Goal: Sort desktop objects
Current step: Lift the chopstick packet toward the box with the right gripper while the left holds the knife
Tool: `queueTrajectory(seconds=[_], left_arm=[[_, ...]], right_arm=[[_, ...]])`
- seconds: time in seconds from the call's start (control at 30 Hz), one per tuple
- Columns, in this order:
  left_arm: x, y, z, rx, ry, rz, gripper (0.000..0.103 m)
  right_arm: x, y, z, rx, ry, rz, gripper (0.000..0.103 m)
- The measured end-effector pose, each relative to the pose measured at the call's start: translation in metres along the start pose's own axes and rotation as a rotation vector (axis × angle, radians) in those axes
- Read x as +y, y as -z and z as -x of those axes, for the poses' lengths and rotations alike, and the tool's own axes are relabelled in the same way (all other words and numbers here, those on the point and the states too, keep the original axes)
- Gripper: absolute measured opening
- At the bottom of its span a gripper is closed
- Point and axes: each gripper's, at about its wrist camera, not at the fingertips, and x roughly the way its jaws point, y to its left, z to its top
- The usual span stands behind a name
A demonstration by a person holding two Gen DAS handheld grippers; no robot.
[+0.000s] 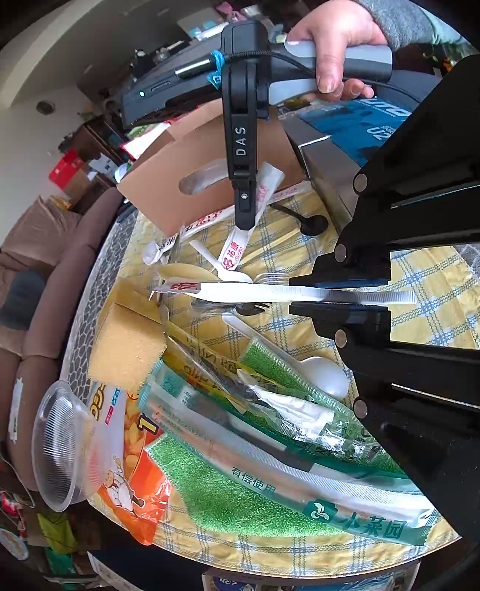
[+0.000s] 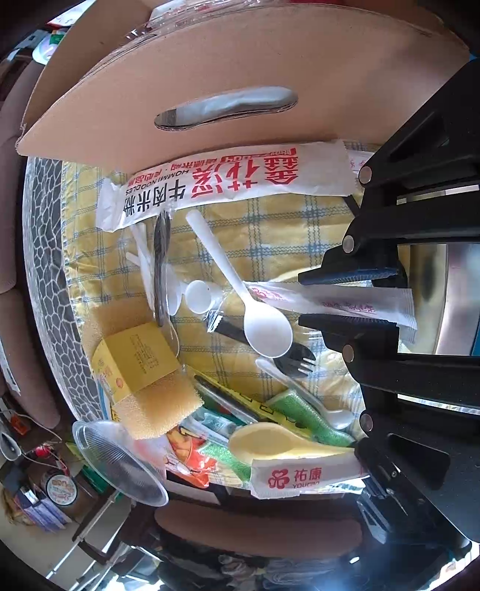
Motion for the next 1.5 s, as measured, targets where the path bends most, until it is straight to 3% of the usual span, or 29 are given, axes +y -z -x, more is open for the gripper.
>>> queueTrajectory(seconds=[0.07, 0.13, 0.2, 0.27, 0.4, 0.53, 0.63, 0.67, 0.7, 0.77, 0.97, 1.17, 1.27, 1.33, 1.43, 1.5], left_arm=[[0.000, 0.001, -0.001, 0.003, -0.001, 0.000, 0.006], [-0.001, 0.001, -0.002, 0.006, -0.001, -0.002, 0.006], [-0.002, 0.001, -0.003, 0.009, 0.000, -0.006, 0.006], [-0.003, 0.001, -0.003, 0.012, -0.002, -0.008, 0.006], [-0.002, 0.001, -0.005, 0.017, -0.003, -0.002, 0.006], [0.000, 0.000, -0.004, 0.017, 0.010, 0.008, 0.006], [0.002, 0.000, -0.005, 0.021, 0.027, 0.021, 0.006], [0.002, 0.000, -0.005, 0.021, 0.025, 0.021, 0.006], [0.003, 0.000, -0.005, 0.020, 0.023, 0.021, 0.006], [0.002, 0.000, -0.004, 0.020, 0.023, 0.020, 0.006], [-0.003, -0.002, 0.001, 0.011, 0.018, 0.011, 0.006], [-0.024, -0.010, 0.015, 0.004, -0.048, -0.037, 0.006], [-0.044, -0.017, 0.025, 0.000, -0.079, -0.073, 0.006], [-0.051, -0.022, 0.032, -0.013, -0.088, -0.072, 0.006], [-0.045, -0.031, 0.034, -0.004, -0.100, -0.010, 0.006], [-0.046, -0.033, 0.042, -0.013, -0.110, -0.003, 0.006]], right_arm=[[-0.005, 0.006, -0.010, 0.061, 0.076, 0.022, 0.017], [-0.008, 0.009, -0.016, 0.088, 0.144, 0.039, 0.026], [-0.006, 0.008, -0.014, 0.058, 0.155, 0.065, 0.046], [0.001, 0.006, -0.014, 0.040, 0.193, 0.107, 0.057], [0.019, 0.001, -0.029, 0.065, 0.281, 0.210, 0.056], [0.026, 0.004, -0.049, 0.118, 0.280, 0.236, 0.056], [0.025, 0.005, -0.056, 0.138, 0.241, 0.225, 0.039], [0.024, 0.005, -0.055, 0.139, 0.207, 0.212, 0.024], [0.025, 0.005, -0.053, 0.135, 0.194, 0.207, 0.017], [0.027, 0.005, -0.048, 0.119, 0.206, 0.228, 0.016], [0.020, 0.009, -0.028, 0.095, 0.109, 0.203, 0.016], [0.016, 0.012, 0.008, 0.045, 0.041, 0.203, 0.016], [0.019, 0.006, 0.036, 0.014, -0.018, 0.196, 0.016], [0.018, 0.007, 0.052, 0.009, -0.101, 0.181, 0.016], [0.018, 0.011, 0.052, 0.078, -0.056, 0.193, 0.016], [0.013, 0.014, 0.052, 0.112, -0.079, 0.189, 0.016]])
